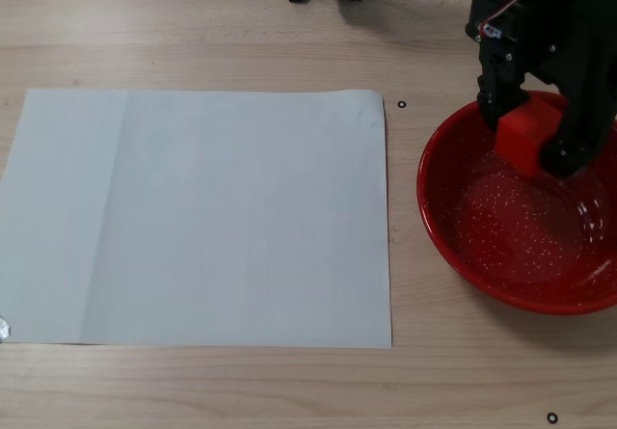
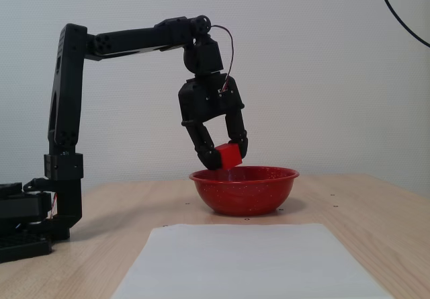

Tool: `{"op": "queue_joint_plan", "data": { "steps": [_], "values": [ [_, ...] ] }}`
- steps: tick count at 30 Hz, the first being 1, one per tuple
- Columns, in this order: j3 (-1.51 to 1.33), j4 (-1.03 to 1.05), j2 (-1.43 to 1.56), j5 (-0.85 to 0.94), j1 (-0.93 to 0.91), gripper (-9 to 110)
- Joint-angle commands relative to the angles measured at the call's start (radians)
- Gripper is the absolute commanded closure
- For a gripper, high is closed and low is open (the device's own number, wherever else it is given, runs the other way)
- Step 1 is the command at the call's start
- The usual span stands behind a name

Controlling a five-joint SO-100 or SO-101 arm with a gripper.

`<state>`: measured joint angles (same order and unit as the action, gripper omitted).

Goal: Grasp the red cube and put it in the red bowl.

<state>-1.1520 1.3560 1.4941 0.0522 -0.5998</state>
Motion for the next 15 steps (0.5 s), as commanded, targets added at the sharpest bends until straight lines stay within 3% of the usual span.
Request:
{"op": "queue_joint_plan", "data": {
  "steps": [1, 5, 11, 15],
  "values": [
    [0.034, -0.021, 0.06, 0.003, 0.005, 76],
    [0.041, -0.008, 0.064, 0.012, 0.005, 64],
    [0.092, 0.02, 0.072, 0.012, 0.006, 65],
    [0.15, 0.049, 0.075, 0.011, 0.014, 71]
  ]
}}
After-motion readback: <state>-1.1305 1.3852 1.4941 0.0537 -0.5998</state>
